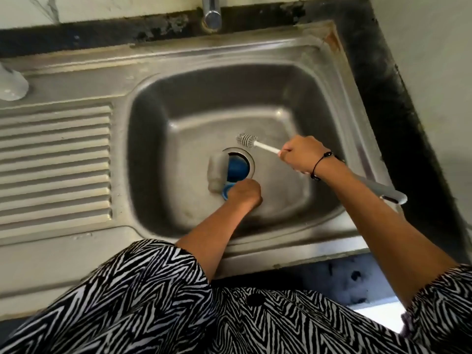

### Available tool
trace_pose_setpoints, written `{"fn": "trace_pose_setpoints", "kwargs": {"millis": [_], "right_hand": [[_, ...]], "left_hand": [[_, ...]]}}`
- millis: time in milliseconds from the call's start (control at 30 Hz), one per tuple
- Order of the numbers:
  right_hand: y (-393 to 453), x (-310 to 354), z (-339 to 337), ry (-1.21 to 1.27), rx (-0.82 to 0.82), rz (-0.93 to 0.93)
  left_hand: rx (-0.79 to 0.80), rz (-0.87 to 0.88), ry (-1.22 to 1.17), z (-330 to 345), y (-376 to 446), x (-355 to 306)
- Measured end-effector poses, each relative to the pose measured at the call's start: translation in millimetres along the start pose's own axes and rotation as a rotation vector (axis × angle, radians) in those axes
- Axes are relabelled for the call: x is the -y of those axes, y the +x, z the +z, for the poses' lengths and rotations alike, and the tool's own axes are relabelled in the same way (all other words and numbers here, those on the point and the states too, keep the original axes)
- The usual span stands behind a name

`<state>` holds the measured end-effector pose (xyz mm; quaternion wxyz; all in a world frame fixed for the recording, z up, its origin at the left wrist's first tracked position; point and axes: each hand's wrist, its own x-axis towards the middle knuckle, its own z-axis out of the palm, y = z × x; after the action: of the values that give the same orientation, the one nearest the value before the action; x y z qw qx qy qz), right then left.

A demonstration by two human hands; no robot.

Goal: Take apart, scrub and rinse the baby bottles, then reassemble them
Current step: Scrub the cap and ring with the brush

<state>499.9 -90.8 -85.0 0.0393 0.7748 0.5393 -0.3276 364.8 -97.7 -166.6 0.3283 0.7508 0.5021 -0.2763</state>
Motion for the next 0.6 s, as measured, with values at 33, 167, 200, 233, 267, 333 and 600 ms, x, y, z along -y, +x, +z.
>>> {"fn": "trace_pose_setpoints", "kwargs": {"millis": [33, 167, 200, 233, 267, 333, 600], "right_hand": [[3, -1, 0, -0.003, 0.008, 0.004], [14, -2, -3, 0.001, 0.019, 0.015], [17, -2, -2, 0.005, 0.023, 0.015], [19, -1, -1, 0.005, 0.030, 0.013], [22, 0, 1, 0.002, 0.040, 0.013], [26, 1, 5, -0.013, 0.057, 0.009], [33, 6, 15, -0.014, 0.050, 0.011]], "left_hand": [[0.005, -0.004, 0.034, -1, 2, 0], [-0.073, -0.030, 0.121, -14, 7, 3], [-0.119, -0.027, 0.126, -19, 9, 4], [-0.175, -0.017, 0.134, -23, 11, 5], [-0.241, 0.000, 0.160, -27, 15, 7], [-0.367, 0.042, 0.275, -30, 25, 11], [-0.396, 0.006, 0.602, -13, 45, 23]]}}
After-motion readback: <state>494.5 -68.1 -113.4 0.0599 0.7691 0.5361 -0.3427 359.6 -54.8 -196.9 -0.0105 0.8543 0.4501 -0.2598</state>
